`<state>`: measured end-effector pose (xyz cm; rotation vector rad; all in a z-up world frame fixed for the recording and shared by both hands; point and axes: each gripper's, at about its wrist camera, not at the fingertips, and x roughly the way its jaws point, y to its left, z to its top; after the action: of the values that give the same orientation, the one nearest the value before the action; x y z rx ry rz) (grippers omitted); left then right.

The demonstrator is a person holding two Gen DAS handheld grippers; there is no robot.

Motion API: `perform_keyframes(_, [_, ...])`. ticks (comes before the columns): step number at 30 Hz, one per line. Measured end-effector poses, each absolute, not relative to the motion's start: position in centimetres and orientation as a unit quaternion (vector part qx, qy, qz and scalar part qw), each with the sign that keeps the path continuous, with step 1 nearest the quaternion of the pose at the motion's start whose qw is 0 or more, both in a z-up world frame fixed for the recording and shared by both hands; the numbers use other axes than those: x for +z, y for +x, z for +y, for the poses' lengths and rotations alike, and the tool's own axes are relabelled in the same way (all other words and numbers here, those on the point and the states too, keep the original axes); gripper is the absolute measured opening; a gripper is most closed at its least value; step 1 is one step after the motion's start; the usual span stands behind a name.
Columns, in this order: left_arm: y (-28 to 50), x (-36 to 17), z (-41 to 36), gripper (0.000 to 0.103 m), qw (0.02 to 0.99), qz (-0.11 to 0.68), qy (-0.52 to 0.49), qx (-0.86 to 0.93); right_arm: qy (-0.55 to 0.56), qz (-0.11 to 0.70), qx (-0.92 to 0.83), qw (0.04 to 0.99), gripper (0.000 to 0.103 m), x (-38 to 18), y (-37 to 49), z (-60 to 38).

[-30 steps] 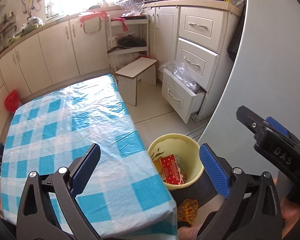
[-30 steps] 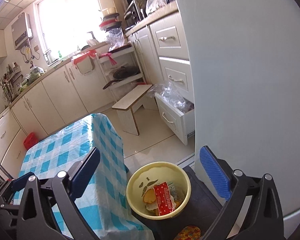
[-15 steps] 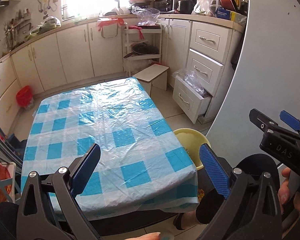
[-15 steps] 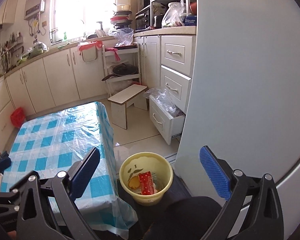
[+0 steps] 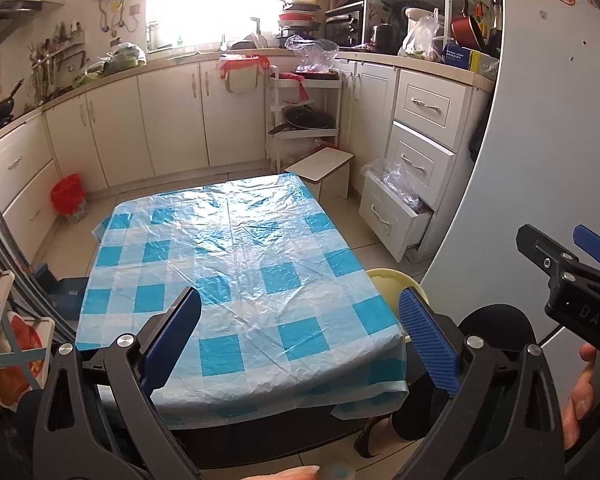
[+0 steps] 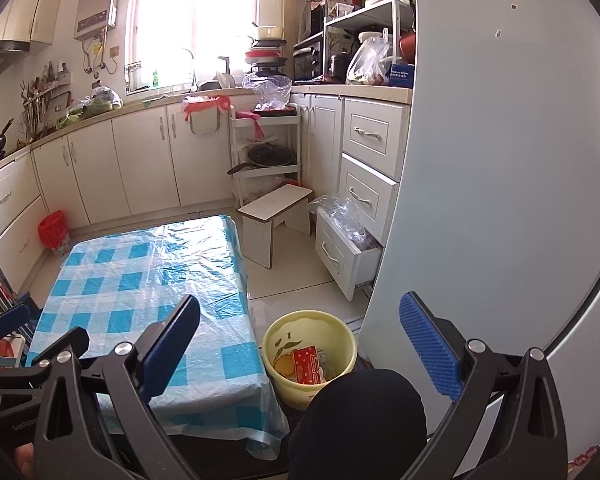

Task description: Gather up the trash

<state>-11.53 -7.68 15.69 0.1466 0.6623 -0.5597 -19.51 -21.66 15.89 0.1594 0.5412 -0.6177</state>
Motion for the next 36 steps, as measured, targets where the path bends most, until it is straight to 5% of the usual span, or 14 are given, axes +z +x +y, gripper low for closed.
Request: perform_keyframes(36, [-14.4,18.9,-7.7,0.095,0.913,0.291,0.083,-0.275,0.062,0.219,-0.314,0.922,0.096,18.3,-21.7,-19.7])
